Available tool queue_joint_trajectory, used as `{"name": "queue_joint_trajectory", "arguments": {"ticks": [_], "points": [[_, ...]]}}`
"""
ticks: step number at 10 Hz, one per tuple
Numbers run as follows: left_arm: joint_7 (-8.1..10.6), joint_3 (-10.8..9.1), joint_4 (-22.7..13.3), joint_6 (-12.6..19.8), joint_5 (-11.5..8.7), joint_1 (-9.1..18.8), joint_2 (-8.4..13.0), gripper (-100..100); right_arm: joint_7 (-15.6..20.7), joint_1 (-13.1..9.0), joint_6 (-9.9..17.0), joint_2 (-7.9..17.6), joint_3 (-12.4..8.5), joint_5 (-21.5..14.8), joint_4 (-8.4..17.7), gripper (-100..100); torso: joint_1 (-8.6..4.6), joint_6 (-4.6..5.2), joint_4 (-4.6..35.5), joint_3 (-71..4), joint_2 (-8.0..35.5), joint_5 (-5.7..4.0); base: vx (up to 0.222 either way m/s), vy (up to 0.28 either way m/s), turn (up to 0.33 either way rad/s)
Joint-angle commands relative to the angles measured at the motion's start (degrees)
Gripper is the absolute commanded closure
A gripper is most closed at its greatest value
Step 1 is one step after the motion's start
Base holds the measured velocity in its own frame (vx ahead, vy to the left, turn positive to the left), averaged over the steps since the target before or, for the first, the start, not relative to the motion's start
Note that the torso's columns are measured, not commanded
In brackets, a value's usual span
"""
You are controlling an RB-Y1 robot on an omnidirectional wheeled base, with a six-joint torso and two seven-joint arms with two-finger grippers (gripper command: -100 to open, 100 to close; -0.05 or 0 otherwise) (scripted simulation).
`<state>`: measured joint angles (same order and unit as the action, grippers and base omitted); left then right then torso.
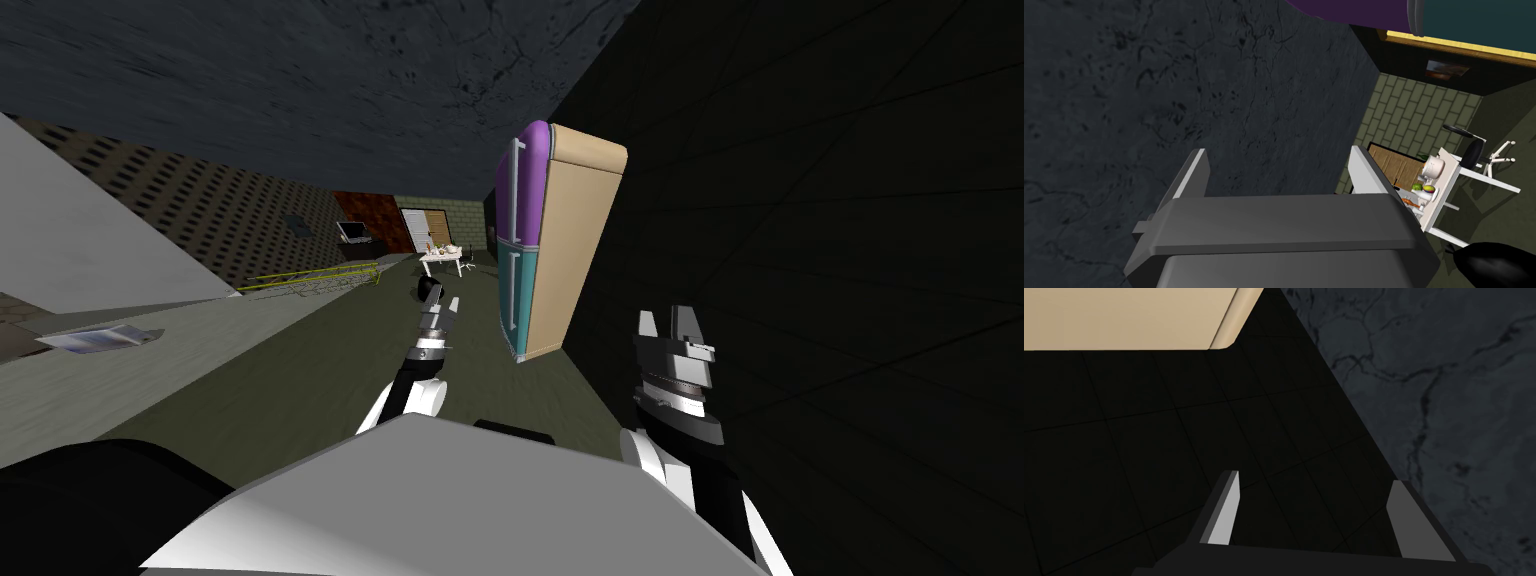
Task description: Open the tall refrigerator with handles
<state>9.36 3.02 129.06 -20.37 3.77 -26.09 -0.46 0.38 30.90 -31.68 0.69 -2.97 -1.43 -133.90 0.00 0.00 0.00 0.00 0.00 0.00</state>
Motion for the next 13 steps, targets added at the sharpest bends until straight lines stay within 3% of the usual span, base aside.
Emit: {"name": "queue_joint_trajectory", "arguments": {"ticks": [1, 9, 10, 13], "points": [[0.0, 0.0, 0.0, 0.0, 0.0, 0.0, 0.0, 0, 0.0, 0.0, 0.0, 0.0, 0.0, 0.0, 0.0, 0, 0.0, 0.0, 2.3, -4.7, 2.3, 0.0, 0.0, 0.0, 0.0], [0.0, 0.0, 0.0, 0.0, 0.0, 0.0, 0.0, 0, 0.0, 0.0, 0.0, 0.0, 0.0, 0.0, 0.0, 0, 0.0, 0.0, 35.4, -70.7, 35.4, 0.0, 0.0, 0.0, 0.0], [0.27, -0.2, -0.7, 0.6, -0.2, 1.1, 1.8, -100, 0.0, 0.0, 0.0, 0.0, 0.0, 0.0, 0.0, 0, 0.0, 0.0, 39.6, -79.2, 39.6, 0.0, 0.014, -0.015, 0.017], [1.3, -0.99, -3.4, 3.1, -1.0, 5.3, 5.7, -100, 0.0, 0.0, 0.0, 0.0, 0.0, 0.0, 0.0, 0, -0.12, 0.0, 42.2, -84.5, 42.2, -0.03, 0.024, -0.057, 0.037]]}}
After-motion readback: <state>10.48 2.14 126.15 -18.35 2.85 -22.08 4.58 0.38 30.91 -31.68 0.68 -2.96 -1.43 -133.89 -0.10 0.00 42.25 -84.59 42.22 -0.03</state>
